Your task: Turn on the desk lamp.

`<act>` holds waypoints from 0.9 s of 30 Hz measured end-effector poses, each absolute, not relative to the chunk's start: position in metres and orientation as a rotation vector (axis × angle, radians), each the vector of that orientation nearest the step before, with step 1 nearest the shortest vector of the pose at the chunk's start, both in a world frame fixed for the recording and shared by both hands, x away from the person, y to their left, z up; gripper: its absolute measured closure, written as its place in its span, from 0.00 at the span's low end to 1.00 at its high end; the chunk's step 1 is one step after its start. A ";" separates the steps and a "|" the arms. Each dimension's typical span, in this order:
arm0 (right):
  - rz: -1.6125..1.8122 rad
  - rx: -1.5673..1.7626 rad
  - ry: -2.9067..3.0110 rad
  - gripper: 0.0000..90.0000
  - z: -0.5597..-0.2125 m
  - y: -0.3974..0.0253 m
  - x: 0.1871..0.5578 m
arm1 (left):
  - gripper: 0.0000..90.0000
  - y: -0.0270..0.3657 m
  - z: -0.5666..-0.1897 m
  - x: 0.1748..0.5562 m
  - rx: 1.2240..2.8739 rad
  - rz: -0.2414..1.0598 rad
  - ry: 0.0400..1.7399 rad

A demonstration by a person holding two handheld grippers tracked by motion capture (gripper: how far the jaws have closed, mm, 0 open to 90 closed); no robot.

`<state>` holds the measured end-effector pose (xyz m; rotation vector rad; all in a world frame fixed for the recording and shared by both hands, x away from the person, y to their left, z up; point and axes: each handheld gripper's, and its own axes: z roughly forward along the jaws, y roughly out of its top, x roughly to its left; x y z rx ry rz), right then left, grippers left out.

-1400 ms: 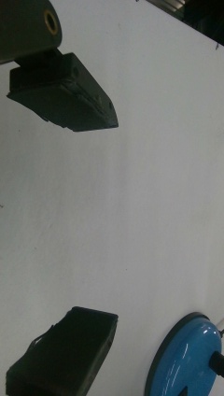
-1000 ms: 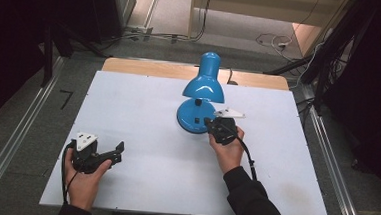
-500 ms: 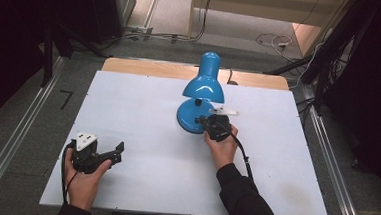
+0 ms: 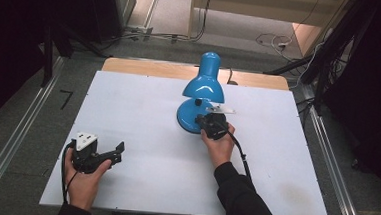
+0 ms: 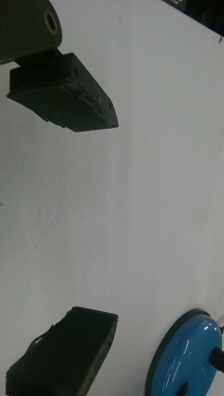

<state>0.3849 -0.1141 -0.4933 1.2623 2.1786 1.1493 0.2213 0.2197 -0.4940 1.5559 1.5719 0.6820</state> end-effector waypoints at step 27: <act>1.115 1.214 2.163 0.97 -0.496 -0.110 0.381 | 0.08 0.220 -0.494 0.221 1.553 0.669 1.572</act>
